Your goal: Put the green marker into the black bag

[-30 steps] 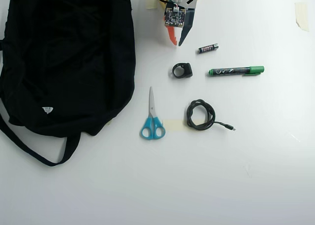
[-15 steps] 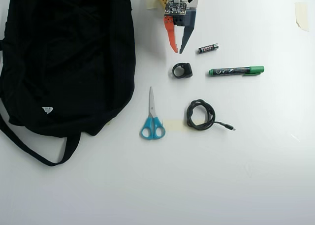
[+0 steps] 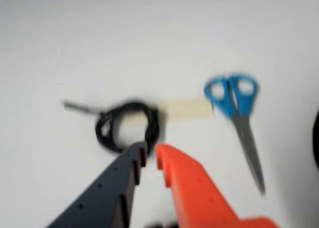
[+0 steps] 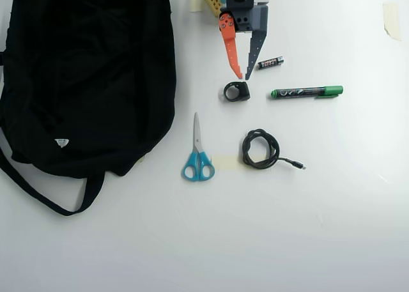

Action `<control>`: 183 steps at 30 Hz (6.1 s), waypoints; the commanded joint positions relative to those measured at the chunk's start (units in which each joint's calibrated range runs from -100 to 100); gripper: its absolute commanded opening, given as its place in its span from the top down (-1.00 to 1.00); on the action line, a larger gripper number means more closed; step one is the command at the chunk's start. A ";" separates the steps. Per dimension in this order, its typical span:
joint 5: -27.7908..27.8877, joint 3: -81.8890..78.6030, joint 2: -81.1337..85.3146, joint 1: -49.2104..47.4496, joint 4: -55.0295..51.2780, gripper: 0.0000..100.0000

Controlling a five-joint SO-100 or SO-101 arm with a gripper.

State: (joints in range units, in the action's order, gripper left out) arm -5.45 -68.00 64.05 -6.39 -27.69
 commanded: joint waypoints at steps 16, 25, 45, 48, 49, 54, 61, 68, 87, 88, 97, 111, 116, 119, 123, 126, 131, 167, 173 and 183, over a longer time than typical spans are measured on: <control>0.57 48.42 -42.97 -0.11 9.69 0.95; 0.62 57.31 -54.59 -0.11 17.44 0.95; 0.67 62.16 -63.64 -0.11 27.69 0.95; 0.67 61.53 -63.64 -0.11 28.47 0.95; 0.67 61.44 -63.64 -0.11 28.47 0.95; 0.67 61.08 -63.64 -0.04 28.38 0.95; 0.67 57.94 -63.55 1.98 27.69 0.95; 5.55 55.33 -62.39 1.08 22.35 0.95; 2.56 77.08 -62.23 -1.84 -24.93 0.95; 2.46 77.80 -62.23 -1.91 -27.34 0.95; 2.98 81.39 -62.14 -2.88 -46.21 0.95; 2.98 83.10 -61.48 -4.08 -61.02 0.95; 2.61 83.10 -61.48 -4.23 -64.30 0.95; 2.51 83.10 -61.48 -4.23 -64.38 0.95; 2.46 84.89 -61.48 -4.23 -64.38 0.95; 2.46 87.05 -61.48 -4.08 -64.38 0.95; 2.46 88.58 -61.48 -4.23 -64.38 0.95; 2.98 87.77 -61.48 -24.50 -71.44 0.96; 2.56 87.59 -61.56 -26.52 -71.53 0.96; 2.93 85.97 -61.48 -29.28 -71.53 0.96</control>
State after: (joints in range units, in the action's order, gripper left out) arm -2.81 17.61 0.04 -35.27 -98.80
